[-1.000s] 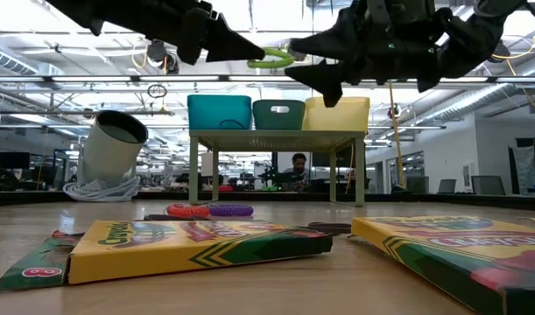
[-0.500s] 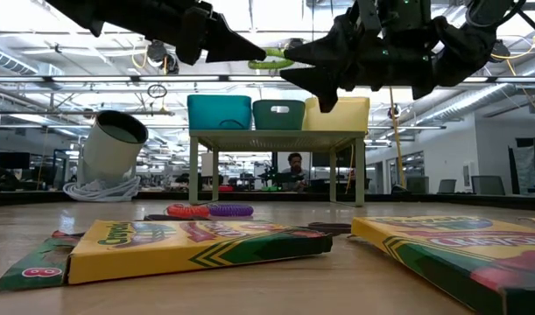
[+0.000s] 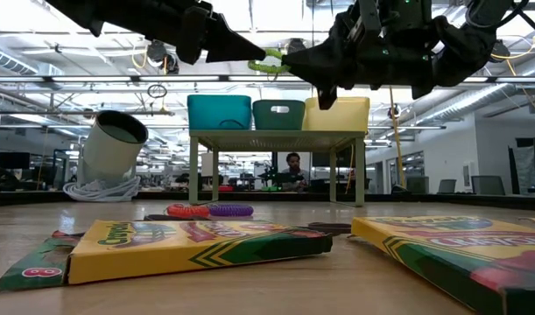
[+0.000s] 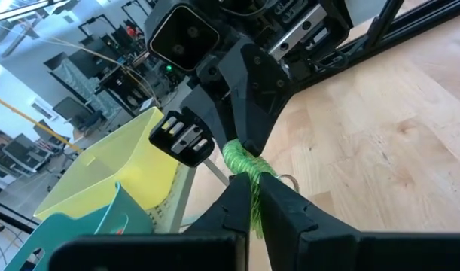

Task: Pick & Place Office Desk Supplies
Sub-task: Put the green spring keychain into the green bin on the shelf

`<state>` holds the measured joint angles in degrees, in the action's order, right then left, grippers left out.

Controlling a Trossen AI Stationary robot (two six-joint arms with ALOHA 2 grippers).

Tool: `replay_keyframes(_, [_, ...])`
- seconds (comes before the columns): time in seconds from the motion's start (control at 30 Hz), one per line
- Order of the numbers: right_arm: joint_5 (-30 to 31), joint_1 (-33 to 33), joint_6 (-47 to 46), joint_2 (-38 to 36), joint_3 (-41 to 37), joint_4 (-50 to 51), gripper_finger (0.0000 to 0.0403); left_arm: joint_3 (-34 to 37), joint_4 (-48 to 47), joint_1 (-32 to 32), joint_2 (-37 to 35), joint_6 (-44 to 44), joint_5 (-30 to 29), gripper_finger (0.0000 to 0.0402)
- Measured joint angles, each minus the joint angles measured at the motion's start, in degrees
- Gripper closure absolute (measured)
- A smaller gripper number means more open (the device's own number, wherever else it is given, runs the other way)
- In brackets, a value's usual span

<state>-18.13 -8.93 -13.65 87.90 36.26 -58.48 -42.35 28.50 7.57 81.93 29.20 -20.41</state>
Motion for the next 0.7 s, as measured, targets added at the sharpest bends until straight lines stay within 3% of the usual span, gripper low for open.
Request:
replay_keyframes(0.3, [0.02,0.02,0.94,0.00,-0.01,0.04,0.0388,0.02,3.33,0.02,-0.02,-7.36,-3.07,0.0328])
replay_keyframes(0.5, [0.00,-0.11,1.30,0.00,-0.01,0.73,0.0394,0.02,4.42,0.02,-0.29,-16.04,-3.16,0.0253])
replay_keyframes(0.7, [-0.02,-0.52,2.32,0.00,-0.01,1.94,0.0393,0.02,4.32,1.37,-4.11,-17.32,-3.66,0.0183])
